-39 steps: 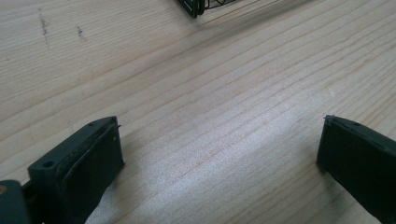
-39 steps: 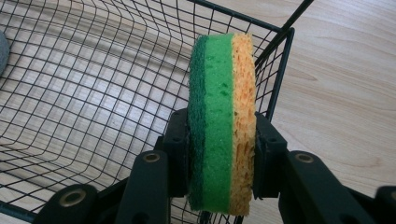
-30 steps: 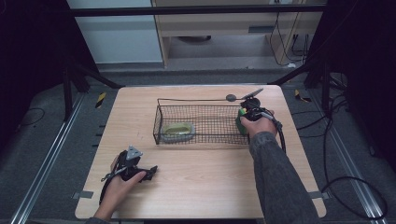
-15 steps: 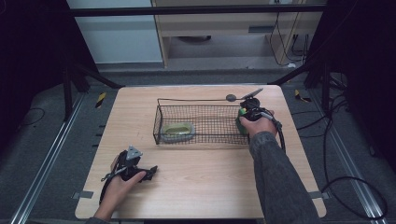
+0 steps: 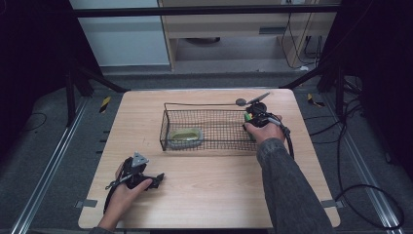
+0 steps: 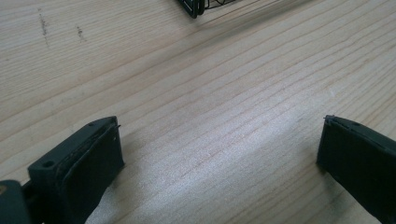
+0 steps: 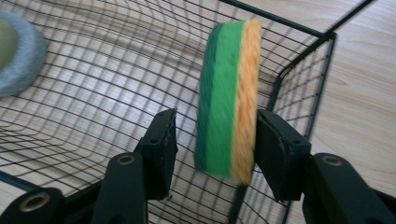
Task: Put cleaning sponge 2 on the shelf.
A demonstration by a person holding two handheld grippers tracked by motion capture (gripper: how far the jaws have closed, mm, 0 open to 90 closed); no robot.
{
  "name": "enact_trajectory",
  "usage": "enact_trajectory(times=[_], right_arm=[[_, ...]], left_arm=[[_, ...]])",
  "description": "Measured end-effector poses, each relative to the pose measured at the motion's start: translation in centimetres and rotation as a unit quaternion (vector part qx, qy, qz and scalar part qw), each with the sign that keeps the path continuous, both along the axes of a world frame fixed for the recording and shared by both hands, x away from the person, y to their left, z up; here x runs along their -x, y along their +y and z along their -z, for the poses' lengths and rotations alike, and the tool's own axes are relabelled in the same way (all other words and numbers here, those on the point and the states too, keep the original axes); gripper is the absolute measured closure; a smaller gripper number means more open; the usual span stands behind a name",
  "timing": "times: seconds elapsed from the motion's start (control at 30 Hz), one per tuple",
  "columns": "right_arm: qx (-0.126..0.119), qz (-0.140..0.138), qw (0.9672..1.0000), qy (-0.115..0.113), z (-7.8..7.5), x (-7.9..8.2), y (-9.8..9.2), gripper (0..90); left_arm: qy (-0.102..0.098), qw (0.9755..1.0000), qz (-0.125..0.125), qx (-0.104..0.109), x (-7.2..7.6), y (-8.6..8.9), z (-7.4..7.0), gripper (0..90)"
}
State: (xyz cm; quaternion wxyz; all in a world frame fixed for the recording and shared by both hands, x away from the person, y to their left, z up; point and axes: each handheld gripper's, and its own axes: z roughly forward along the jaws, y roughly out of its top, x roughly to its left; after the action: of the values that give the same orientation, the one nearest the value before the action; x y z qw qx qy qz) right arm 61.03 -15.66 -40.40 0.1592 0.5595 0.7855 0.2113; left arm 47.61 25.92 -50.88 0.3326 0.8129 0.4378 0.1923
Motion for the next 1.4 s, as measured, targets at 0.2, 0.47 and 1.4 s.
enact_trajectory(times=[0.2,0.47,1.4], right_arm=[[-0.004,-0.014,0.9999,0.004,0.1,-0.2,1.8,44.8],[-0.009,-0.017,0.9998,0.005,0.1,-0.1,2.9,40.3],[-0.040,-0.011,0.9963,-0.076,-1.6,1.9,0.6,7.1]], left_arm=[[0.000,1.0000,0.001,0.000,0.0,0.0,0.0,0.0],[0.000,1.0000,0.001,0.000,0.0,0.0,0.0,0.0],[-0.002,1.0000,-0.001,0.003,0.0,0.0,0.0,0.0]])
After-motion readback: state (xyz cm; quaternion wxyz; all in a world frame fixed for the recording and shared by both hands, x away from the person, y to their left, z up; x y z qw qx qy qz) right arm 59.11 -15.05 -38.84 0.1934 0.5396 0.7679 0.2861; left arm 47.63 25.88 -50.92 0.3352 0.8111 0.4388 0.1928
